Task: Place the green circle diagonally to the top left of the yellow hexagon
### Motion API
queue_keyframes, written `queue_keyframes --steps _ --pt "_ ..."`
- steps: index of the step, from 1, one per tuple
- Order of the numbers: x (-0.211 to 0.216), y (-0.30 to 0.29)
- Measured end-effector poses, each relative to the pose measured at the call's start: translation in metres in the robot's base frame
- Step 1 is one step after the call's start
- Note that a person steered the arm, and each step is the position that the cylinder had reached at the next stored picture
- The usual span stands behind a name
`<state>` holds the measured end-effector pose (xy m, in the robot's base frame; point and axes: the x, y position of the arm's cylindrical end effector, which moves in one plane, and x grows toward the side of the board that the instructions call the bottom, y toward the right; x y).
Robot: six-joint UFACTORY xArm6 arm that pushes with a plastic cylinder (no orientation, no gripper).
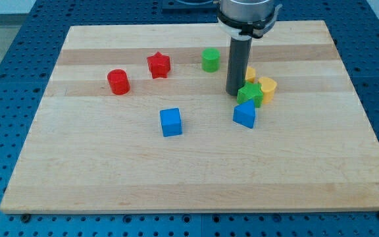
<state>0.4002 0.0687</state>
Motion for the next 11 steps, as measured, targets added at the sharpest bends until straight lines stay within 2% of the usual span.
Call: queue_keyframes --steps 3,5,7,9,10,11 --pt "-0.057 -0.044" --pt "-0.059 -0.098" --pt "-0.103 -0.071" --pt "-0.114 -0.069" --pt "-0.155 -0.066" --pt "-0.168 -0.065"
